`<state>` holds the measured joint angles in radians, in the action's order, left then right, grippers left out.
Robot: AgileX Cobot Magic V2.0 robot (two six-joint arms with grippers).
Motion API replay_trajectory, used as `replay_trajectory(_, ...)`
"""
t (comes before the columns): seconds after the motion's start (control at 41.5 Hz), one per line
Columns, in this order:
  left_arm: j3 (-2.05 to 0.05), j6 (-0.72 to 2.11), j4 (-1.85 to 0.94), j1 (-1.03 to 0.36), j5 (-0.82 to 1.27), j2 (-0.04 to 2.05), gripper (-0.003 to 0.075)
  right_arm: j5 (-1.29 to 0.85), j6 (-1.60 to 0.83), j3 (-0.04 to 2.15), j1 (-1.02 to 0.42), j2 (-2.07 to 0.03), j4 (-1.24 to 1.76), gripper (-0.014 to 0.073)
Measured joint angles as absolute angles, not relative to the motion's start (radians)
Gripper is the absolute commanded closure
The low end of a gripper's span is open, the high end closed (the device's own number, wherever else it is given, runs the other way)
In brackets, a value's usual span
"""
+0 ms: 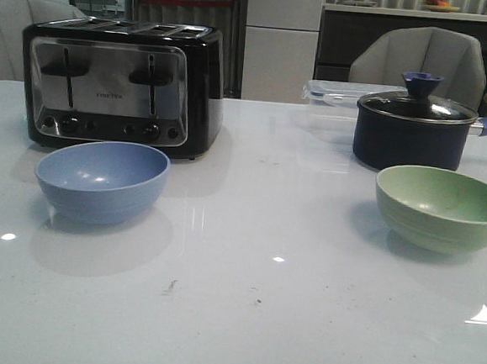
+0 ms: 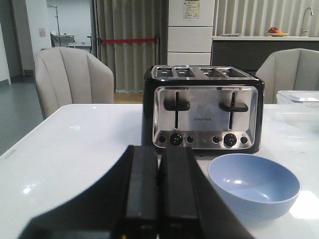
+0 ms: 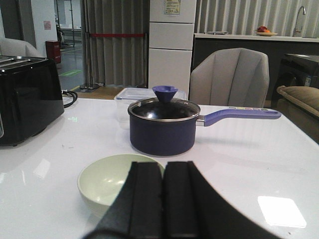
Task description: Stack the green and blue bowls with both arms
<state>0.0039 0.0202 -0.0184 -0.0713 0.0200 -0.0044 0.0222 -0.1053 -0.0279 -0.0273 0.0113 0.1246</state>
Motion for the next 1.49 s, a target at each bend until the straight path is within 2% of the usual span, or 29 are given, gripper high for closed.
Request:
replay_trajectory(0.819, -0.011, 0.020, -0.010, -0.071, -0.035, -0.004, 0.0627, 0.042, -0.105, -0.019, -0.027, 0.011, 0.123, 0.0538)
replay_trajectory(1.083, -0.315, 0.020, -0.010, -0.071, 0.143, 0.023, 0.0627, -0.071, -0.105, 0.241, -0.027, -0.011, 0.117, 0.0538)
replay_trajectory(1.3, -0.619, 0.020, -0.010, -0.071, 0.384, 0.233, 0.0627, -0.228, -0.105, 0.474, -0.027, -0.208, 0.113, 0.0538)
replay_trajectory(1.493, -0.714, 0.020, -0.010, -0.071, 0.553, 0.414, 0.0627, -0.414, -0.105, 0.573, -0.027, -0.401, 0.110, 0.0538)
